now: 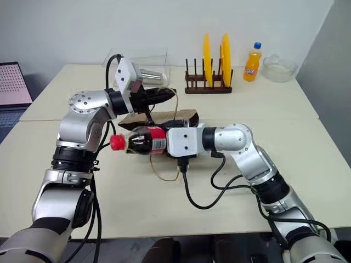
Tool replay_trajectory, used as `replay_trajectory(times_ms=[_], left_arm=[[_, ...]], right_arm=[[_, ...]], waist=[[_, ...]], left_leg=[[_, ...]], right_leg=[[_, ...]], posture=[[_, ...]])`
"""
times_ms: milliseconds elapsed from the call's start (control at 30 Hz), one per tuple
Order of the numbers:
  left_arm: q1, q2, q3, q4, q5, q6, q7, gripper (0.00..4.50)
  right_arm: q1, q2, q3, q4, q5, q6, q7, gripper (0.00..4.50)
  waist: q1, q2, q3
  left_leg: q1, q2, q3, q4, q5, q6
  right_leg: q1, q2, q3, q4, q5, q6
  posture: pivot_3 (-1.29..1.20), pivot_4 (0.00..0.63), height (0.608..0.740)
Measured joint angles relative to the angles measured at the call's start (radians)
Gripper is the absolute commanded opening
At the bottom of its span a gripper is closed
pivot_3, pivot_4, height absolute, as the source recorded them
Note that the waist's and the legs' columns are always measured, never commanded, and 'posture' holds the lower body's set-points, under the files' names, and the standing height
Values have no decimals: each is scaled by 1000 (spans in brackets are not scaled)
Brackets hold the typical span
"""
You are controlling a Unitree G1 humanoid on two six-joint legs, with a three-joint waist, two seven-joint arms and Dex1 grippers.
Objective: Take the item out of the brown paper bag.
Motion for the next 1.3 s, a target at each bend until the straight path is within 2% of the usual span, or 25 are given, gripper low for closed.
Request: replay_trajectory(times_ms=[133,333,467,600,833,967,1100,1300], left_arm=[[-3,-16,-4,24,11,-16,0,0],[-3,-18,-6,40,25,-30,-1,0],[-2,-14,-5,43,27,-42,-3,0],[-2,-16,-2,46,30,-45,-3,0],[2,-19,-4,36,31,-47,-1,0],[9,-18,-5,25,32,-47,-2,0],[9,-14,-3,25,32,-47,-1,0],[10,-13,-3,23,31,-47,-1,0]], right_arm=[[-6,-26,-111,-55,93,54,-19,3019],[-8,-183,-278,-123,142,154,-60,3019],[41,-400,-311,-15,27,35,-83,3019],[109,-497,-249,213,-100,-124,-99,3019],[103,-516,-55,570,-287,-373,-105,3019],[46,-499,-9,686,-342,-437,-127,3019],[14,-491,-4,756,-362,-472,-125,4379],[-1,-497,-2,784,-365,-514,-107,4474]], waist=[[1,0,0],[4,0,0],[7,0,0],[7,0,0],[-5,0,0],[-6,0,1],[-2,0,1],[-1,0,1]], left_leg=[[0,0,0,0,0,0],[-1,0,0,0,0,0],[0,-1,2,0,0,1],[1,0,4,0,0,1],[1,1,7,0,0,1],[2,1,8,0,0,1],[2,1,7,0,0,0],[2,1,7,0,0,0]], right_leg=[[0,0,0,0,0,0],[0,0,0,-1,0,0],[2,-1,0,-1,0,0],[1,0,2,-1,0,0],[0,0,4,0,0,0],[1,0,5,0,0,0],[1,0,4,0,0,0],[1,0,4,-1,0,1]], posture=[[0,150,740],[0,150,740],[0,150,740],[0,150,740],[0,150,740],[0,150,740],[0,150,740],[0,150,740]])
